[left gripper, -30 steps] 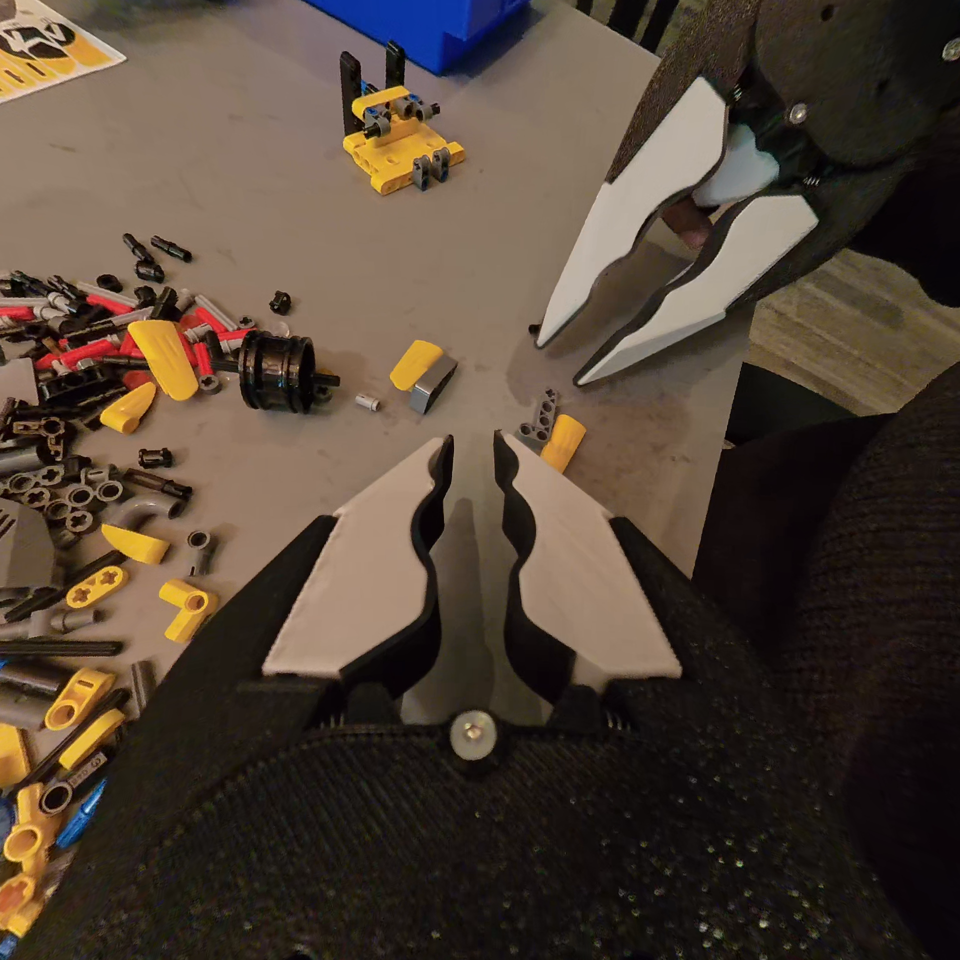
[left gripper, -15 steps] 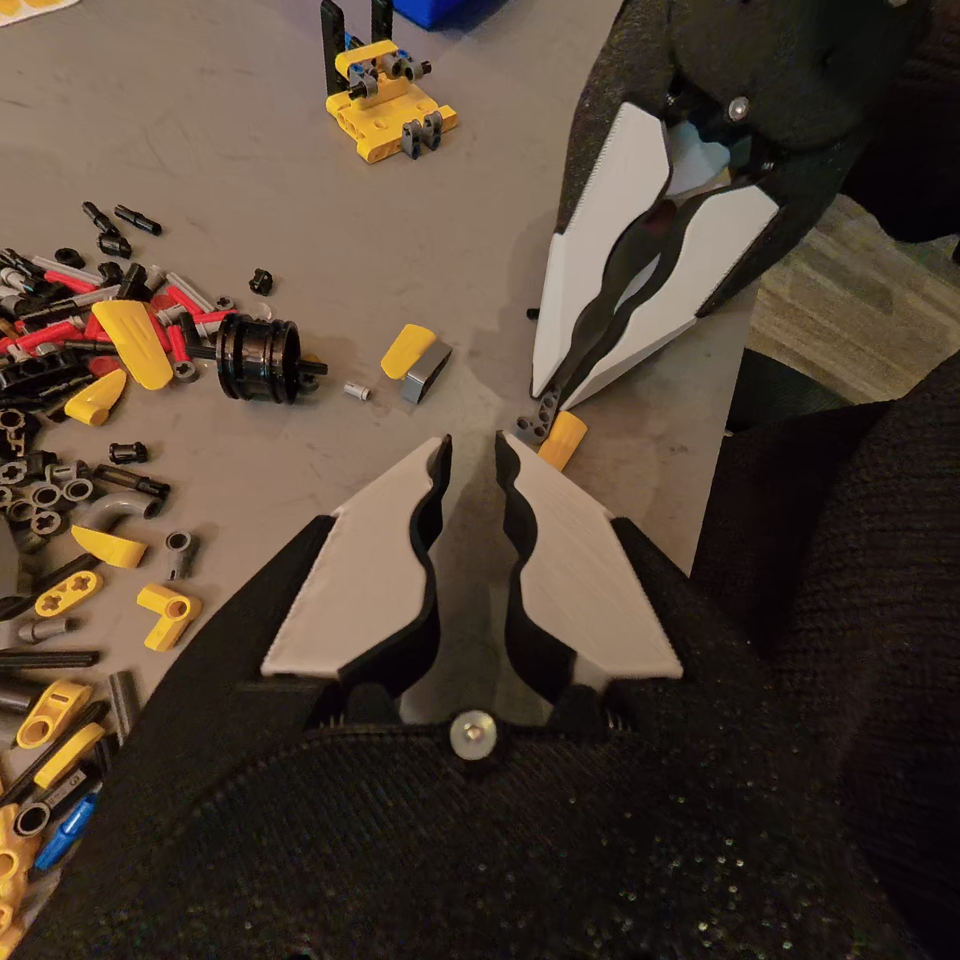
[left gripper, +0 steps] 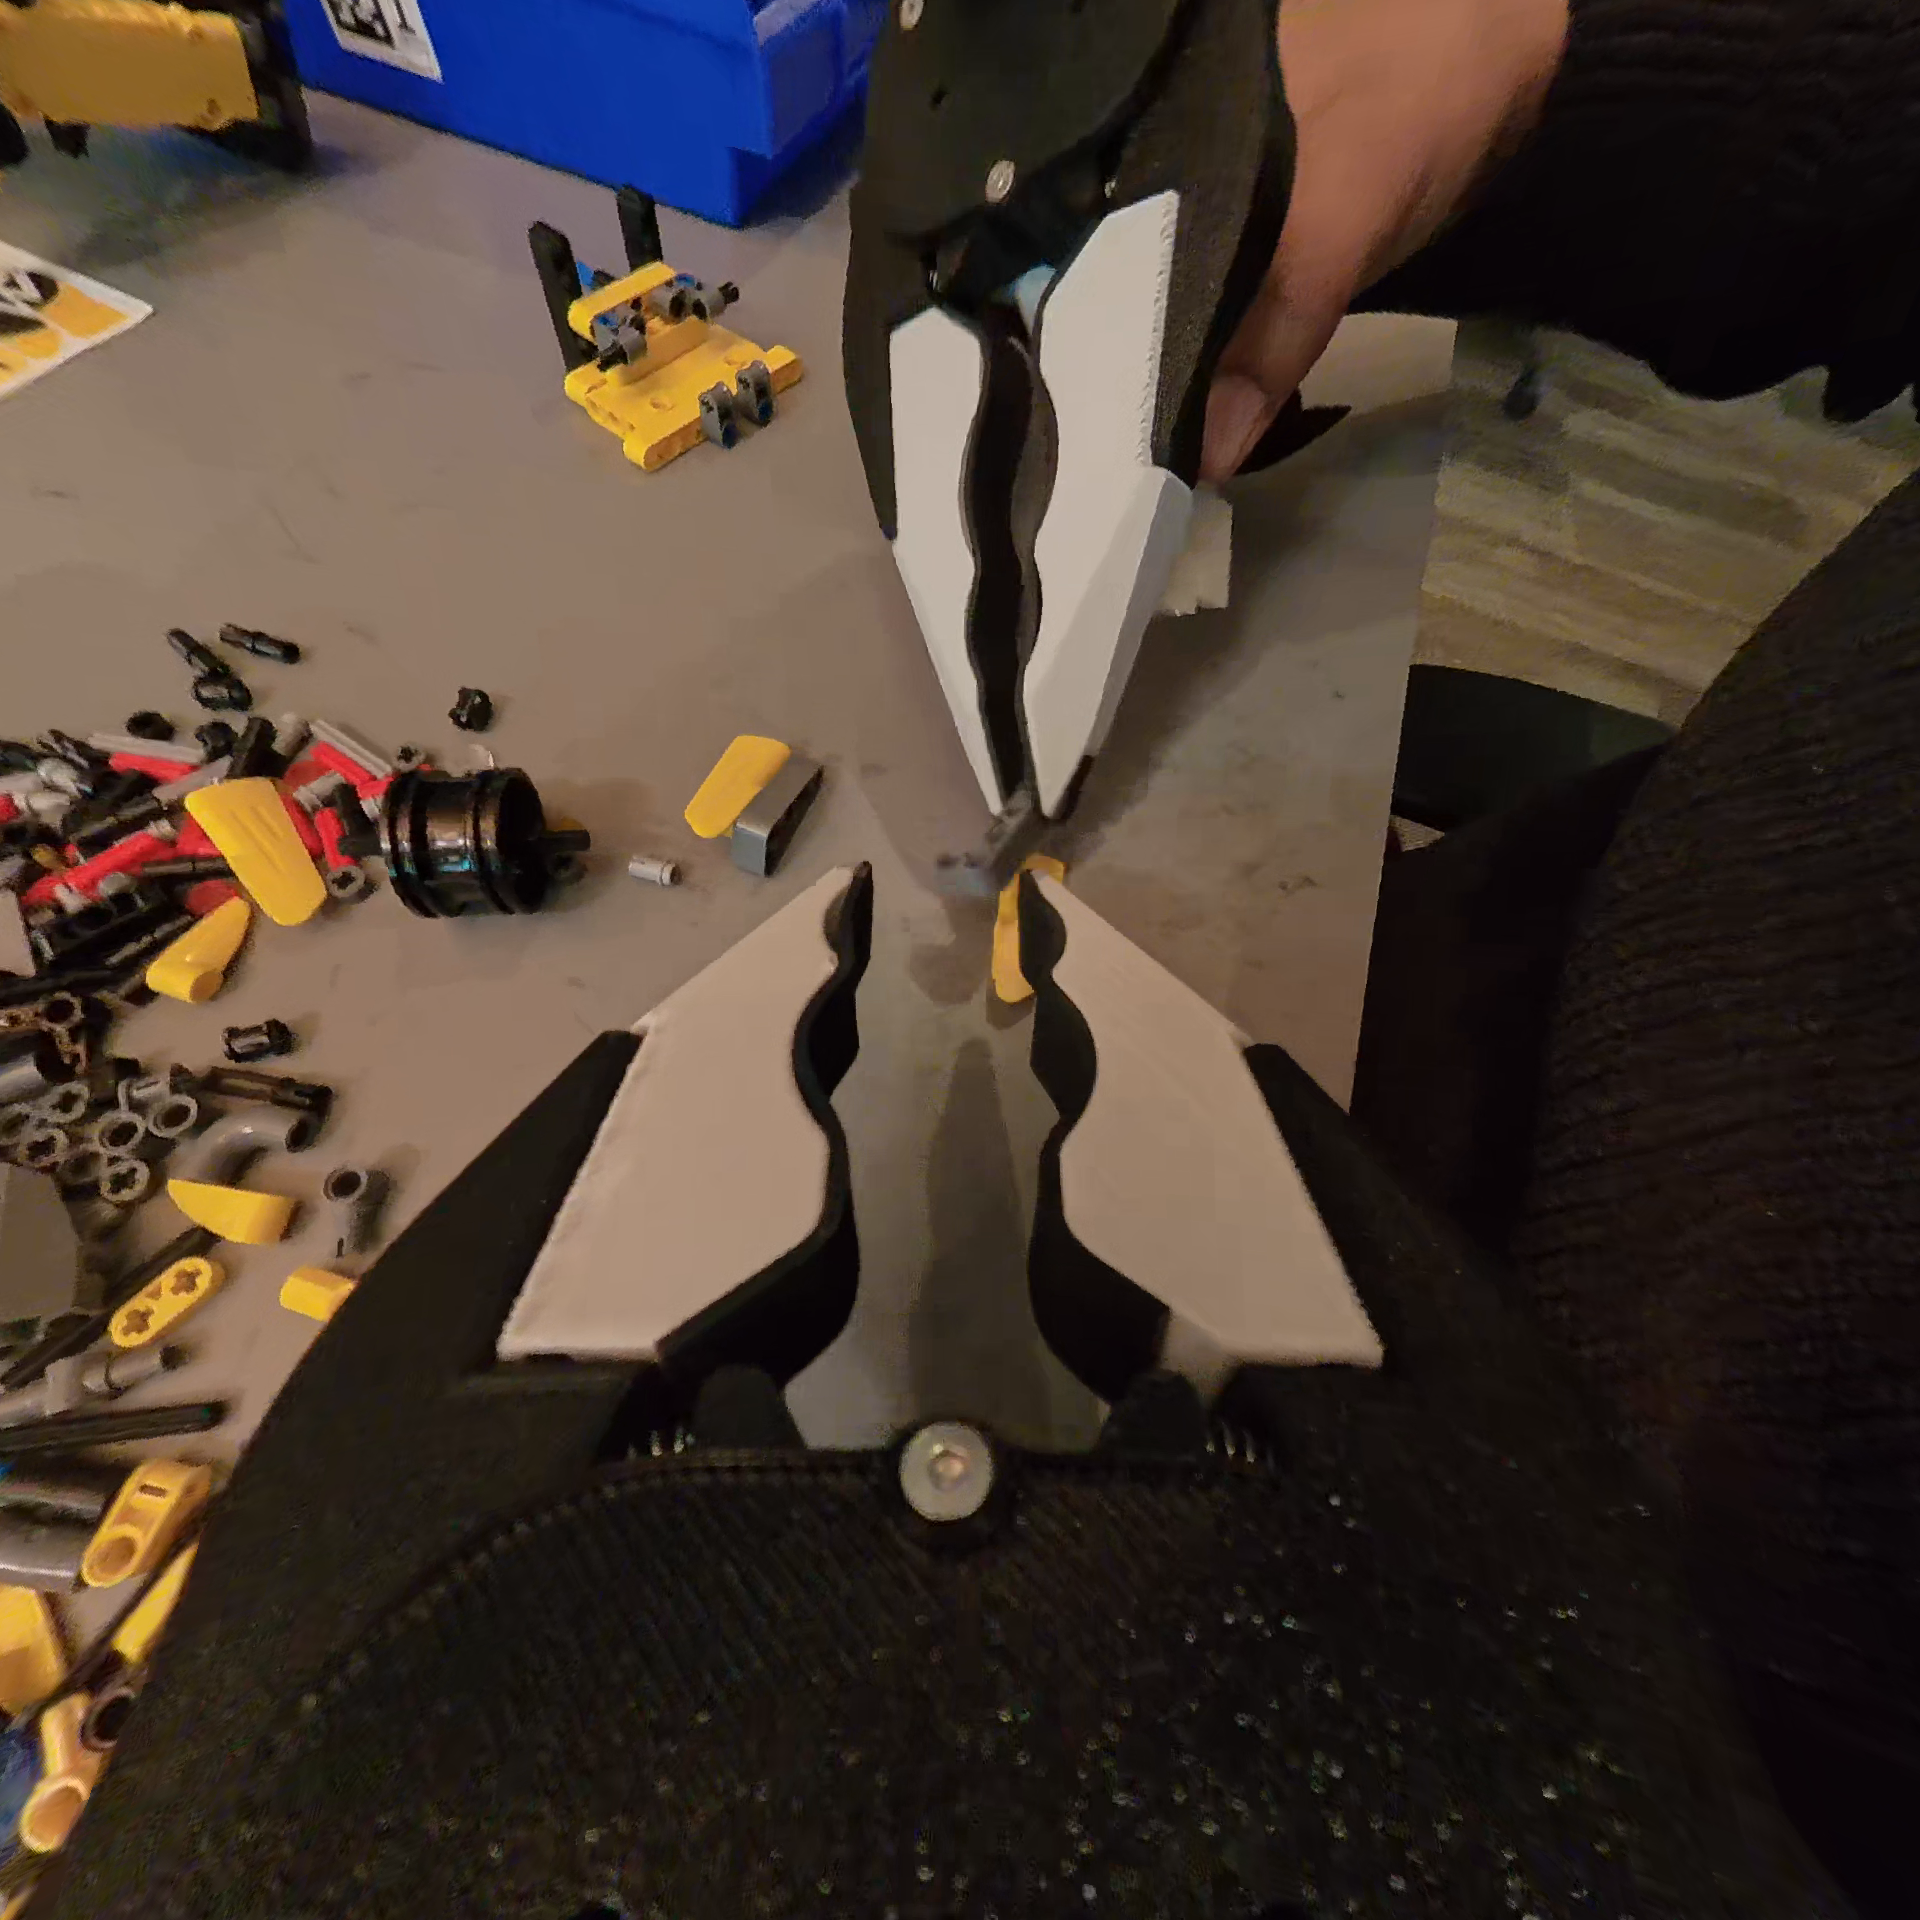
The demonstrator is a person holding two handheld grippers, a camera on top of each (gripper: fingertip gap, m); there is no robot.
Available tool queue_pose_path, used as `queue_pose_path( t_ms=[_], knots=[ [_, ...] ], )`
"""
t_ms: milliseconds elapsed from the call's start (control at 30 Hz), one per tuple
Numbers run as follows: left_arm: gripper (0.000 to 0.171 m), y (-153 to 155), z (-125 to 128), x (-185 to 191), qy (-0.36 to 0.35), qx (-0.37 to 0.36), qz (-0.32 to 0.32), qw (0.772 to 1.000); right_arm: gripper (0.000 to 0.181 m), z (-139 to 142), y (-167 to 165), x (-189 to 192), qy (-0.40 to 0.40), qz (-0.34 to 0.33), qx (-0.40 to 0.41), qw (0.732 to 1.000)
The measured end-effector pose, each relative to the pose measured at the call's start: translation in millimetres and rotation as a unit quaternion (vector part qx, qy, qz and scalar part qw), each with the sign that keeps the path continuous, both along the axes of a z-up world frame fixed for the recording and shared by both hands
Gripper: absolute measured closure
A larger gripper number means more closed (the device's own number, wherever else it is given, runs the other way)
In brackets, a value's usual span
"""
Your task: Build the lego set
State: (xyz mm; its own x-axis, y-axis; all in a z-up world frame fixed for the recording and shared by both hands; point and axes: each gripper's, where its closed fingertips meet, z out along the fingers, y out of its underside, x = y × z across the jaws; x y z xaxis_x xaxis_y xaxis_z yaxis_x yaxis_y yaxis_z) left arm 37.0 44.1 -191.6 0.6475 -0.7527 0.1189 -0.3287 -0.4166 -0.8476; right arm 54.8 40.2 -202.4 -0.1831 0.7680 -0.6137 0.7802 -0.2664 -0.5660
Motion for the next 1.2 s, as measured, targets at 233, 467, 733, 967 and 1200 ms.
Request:
queue_pose_path(
  t_ms=[233,467,733,967,1200],
  knots=[
    [0.159,-5,-1,11,0.037,0.042,-0.035,0.998,0.174,20,-7,-10,0.005,-0.016,-0.142,0.99],
    [0.167,5,-6,4,-0.03,-0.066,-0.013,0.997,0.154,20,27,-19,0.097,-0.054,0.045,0.993],
    [0.167,7,-16,5,-0.101,-0.199,-0.021,0.974,0.151,-1,24,-16,0.087,0.041,0.299,0.95],
    [0.167,7,-23,5,-0.113,-0.247,-0.019,0.962,0.165,-2,26,-25,0.127,0.116,0.461,0.871],
    [0.147,11,-19,1,-0.121,-0.234,-0.003,0.965,0.172,-17,28,-17,0.073,0.137,0.448,0.881]
  ],
)
